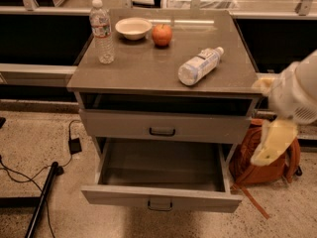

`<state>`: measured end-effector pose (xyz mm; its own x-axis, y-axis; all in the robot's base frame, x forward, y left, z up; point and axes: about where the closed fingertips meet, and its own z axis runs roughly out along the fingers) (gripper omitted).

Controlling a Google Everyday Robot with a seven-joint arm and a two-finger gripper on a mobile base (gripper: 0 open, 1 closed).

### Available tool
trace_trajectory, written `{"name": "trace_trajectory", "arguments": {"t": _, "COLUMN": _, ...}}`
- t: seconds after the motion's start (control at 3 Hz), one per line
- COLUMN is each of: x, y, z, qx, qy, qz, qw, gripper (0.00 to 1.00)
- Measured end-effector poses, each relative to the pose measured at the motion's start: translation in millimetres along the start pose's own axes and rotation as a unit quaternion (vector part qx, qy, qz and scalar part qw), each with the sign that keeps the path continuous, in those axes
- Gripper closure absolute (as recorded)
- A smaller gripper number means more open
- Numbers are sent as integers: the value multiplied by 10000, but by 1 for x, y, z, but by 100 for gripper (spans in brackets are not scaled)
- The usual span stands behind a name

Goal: Close middle drawer

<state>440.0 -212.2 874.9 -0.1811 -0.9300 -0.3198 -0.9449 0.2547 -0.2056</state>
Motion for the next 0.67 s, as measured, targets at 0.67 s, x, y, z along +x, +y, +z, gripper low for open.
{"name": "trace_trajectory", "arguments": {"t": 0.67, "x": 33, "y": 28, "z": 89, "qx": -121, "qy": -422, "qz": -549, "qw": 9975, "gripper": 0}}
